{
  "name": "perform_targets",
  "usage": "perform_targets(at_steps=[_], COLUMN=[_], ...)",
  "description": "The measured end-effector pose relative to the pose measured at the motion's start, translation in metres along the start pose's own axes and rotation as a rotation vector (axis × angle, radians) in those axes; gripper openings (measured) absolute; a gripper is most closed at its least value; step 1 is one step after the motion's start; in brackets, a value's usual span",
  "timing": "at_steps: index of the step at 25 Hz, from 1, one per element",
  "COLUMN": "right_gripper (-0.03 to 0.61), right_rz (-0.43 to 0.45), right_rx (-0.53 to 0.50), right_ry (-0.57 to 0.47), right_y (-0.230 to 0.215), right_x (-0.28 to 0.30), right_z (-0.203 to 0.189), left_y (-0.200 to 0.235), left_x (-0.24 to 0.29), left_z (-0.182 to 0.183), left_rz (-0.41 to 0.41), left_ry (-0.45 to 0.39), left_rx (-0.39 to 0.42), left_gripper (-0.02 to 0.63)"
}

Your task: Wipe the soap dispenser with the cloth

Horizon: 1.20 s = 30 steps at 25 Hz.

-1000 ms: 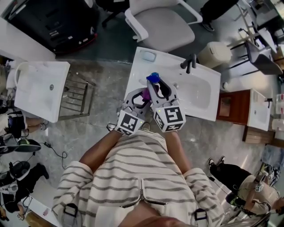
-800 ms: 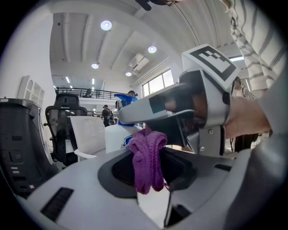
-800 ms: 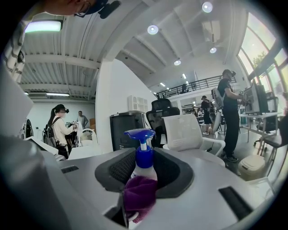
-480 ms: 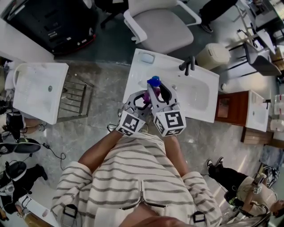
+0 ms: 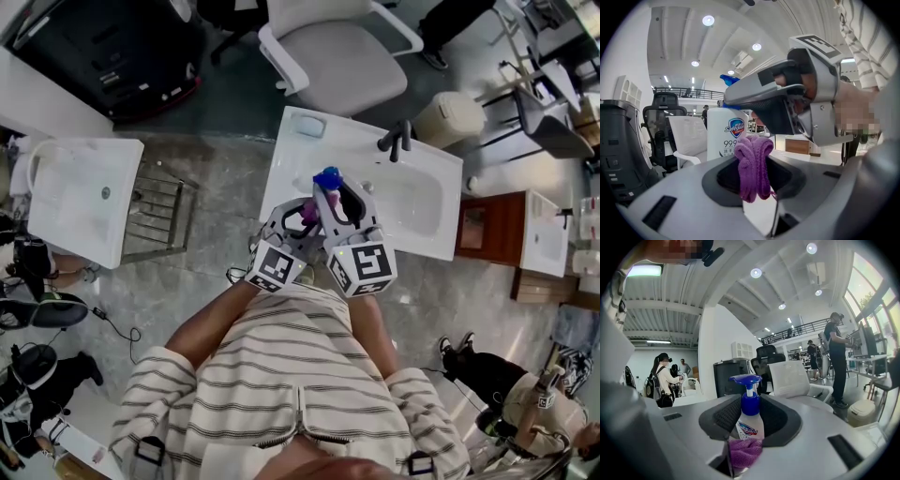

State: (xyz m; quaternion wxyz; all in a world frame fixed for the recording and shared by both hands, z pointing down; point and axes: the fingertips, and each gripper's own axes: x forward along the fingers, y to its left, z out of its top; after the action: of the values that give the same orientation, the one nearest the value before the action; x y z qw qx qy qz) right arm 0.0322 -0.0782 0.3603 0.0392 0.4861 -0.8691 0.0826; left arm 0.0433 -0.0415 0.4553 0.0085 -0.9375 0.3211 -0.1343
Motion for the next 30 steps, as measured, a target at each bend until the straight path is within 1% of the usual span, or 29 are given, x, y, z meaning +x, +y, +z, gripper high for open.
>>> perform_targets(at_steps=[7,19,25,27,30], right_gripper=[0.133,0.133,0.133,0.133,0.133], right_rz=[-0.01,-0.008,-0.01,-0.011,-0.006], right_rx=[0.002,-0.003,0.003,0.003,0.003], right_ry=[-0.01,-0.002,-0.004,-0.003,0.001], right_y=[-0.004,-0.007,-0.01,-0.01,-0.01], right_x=[-0.005,-0.002,-0.004,-0.004,-0.005], right_z=[0.004,0.001,0.002,0.0,-0.002], left_y=[0.005,0.018,0.023,0.026,0.033], left_x=[-0.011,-0.022,-0.03,-0.034,-0.038], left_z=[-0.009,-0.006,0.003,0.005,0.007], left_rz=[0.018,0.062,0.086,0.093,0.089], left_ry=[0.021,0.005,-0.013,-0.026,-0.047], left_rx=[0.0,-0.002,-0.003,-0.014,-0.063], left_gripper=[0.13,0.131,0.131,0.132,0.132])
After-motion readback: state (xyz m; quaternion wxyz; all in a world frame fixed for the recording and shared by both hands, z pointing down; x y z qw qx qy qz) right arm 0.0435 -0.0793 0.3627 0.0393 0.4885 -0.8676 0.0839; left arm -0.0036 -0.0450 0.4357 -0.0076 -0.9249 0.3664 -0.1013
